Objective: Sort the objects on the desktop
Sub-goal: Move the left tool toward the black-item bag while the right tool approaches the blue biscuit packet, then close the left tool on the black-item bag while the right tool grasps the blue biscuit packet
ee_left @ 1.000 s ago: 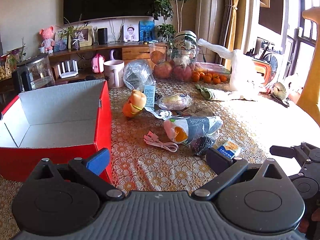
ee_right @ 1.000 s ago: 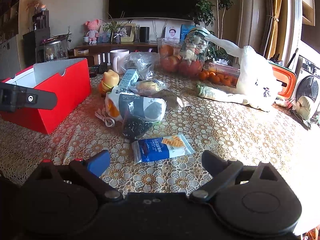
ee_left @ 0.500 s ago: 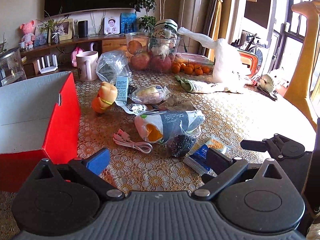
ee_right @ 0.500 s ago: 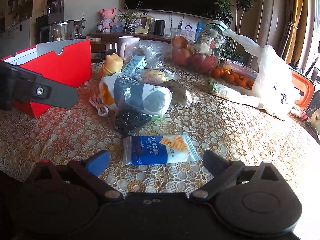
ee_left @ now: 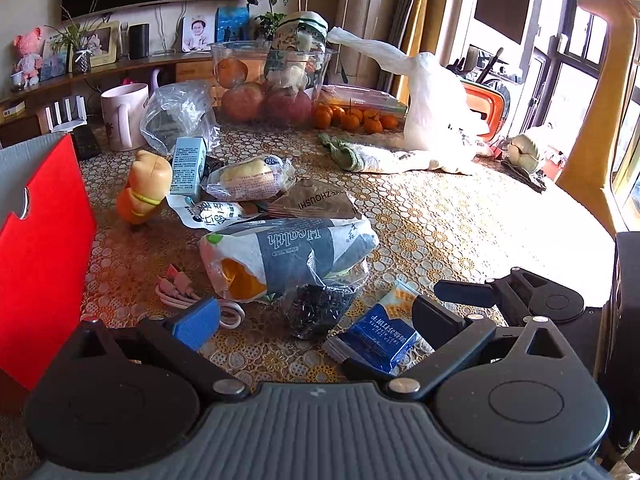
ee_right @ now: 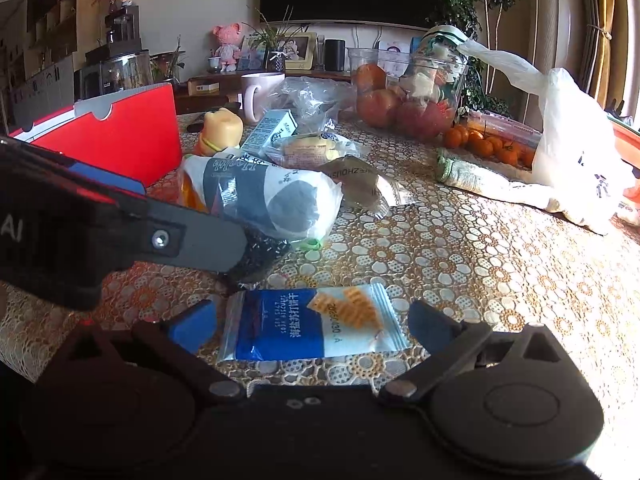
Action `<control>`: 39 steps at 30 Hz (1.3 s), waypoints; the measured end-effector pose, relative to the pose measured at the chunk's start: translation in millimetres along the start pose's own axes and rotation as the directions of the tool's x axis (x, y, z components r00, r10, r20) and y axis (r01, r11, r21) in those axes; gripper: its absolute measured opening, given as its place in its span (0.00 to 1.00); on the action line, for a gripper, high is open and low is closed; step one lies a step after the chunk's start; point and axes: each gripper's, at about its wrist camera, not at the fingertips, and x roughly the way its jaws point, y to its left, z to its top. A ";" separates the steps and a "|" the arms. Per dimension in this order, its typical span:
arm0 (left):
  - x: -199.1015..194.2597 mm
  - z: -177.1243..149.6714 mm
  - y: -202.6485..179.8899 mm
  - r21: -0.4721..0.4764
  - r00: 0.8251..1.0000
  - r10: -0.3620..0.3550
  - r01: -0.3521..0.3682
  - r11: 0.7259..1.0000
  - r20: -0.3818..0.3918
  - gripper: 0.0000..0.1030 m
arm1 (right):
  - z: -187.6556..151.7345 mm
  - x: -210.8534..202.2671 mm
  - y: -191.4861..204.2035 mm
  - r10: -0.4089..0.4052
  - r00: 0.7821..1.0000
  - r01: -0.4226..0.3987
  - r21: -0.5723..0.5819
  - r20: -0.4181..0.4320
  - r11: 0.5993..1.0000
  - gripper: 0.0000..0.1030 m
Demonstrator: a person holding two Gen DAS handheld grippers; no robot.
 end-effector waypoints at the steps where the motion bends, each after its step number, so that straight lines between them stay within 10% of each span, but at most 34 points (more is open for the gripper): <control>1: 4.5 0.1 -0.2 -0.004 1.000 -0.004 0.004 1.000 -0.007 0.99 | -0.3 1.2 -0.4 -0.003 1.000 0.003 0.001 -0.003 1.000 0.99; 15: 35.8 -3.2 -1.0 0.000 0.999 -0.004 0.004 1.000 -0.042 0.86 | -3.2 7.2 -2.5 0.003 1.000 -0.003 0.010 -0.004 1.000 0.94; 29: 35.7 -1.0 2.3 0.019 0.999 0.010 -0.009 1.000 -0.049 0.35 | -0.7 3.3 -0.2 -0.013 1.000 0.013 0.012 0.001 1.000 0.78; 39: 18.3 -2.5 -1.4 0.015 0.999 -0.019 0.020 1.000 -0.039 0.33 | 1.9 -12.2 -1.6 -0.033 0.999 0.033 0.020 0.012 0.999 0.78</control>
